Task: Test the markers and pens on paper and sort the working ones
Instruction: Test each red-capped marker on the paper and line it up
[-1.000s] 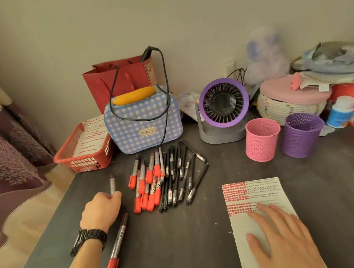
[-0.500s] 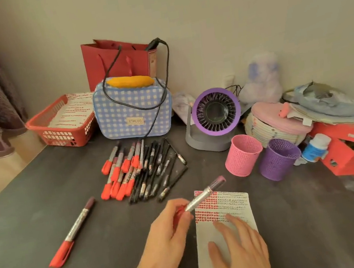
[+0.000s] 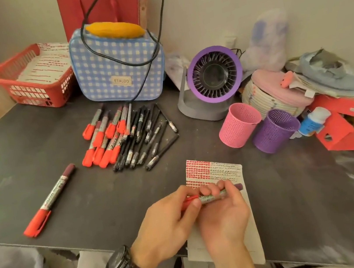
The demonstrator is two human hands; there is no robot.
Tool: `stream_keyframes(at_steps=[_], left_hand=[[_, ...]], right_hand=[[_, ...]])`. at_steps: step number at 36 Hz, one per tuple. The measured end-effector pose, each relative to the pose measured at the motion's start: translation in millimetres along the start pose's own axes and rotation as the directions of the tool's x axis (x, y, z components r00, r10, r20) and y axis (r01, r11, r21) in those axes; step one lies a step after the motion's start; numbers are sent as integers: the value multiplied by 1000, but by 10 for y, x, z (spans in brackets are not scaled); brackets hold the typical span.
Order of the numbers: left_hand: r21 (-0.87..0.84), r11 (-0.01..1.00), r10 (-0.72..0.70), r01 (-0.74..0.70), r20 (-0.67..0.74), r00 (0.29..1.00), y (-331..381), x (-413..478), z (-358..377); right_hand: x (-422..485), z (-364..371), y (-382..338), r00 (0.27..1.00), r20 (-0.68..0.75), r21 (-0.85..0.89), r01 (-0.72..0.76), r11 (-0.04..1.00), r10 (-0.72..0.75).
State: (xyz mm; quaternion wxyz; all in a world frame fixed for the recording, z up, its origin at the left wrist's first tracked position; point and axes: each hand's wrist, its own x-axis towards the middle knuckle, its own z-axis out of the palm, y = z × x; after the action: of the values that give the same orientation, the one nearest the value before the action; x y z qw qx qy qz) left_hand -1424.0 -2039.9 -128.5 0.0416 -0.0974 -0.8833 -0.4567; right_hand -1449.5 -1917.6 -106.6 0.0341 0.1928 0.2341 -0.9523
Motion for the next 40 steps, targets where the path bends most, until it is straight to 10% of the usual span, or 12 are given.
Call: stream_keyframes(at_steps=[6, 13, 18, 24, 31, 40], left_hand=[[375, 927, 56, 25, -205, 977, 160, -11, 63], [415, 910, 89, -9, -173, 981, 68, 17, 96], [294, 954, -34, 58, -86, 996, 40, 19, 64], [-59, 979, -191, 193, 45, 981, 67, 39, -98], [-628, 747, -332, 218, -69, 941, -101, 24, -450], [81, 997, 12, -10, -27, 1000, -35, 354, -272]], right_hand=[[-14, -61, -4, 1000, -10, 77, 4, 997, -3], [-22, -62, -70, 1000, -14, 33, -13, 999, 13], [-25, -5, -84, 1000, -22, 5, -13, 1000, 13], [-65, 162, -171, 957, 290, -115, 9, 993, 25], [56, 158, -908, 930, 365, -118, 94, 988, -45], [-10, 10, -762, 988, 151, -450, 44, 892, 27]])
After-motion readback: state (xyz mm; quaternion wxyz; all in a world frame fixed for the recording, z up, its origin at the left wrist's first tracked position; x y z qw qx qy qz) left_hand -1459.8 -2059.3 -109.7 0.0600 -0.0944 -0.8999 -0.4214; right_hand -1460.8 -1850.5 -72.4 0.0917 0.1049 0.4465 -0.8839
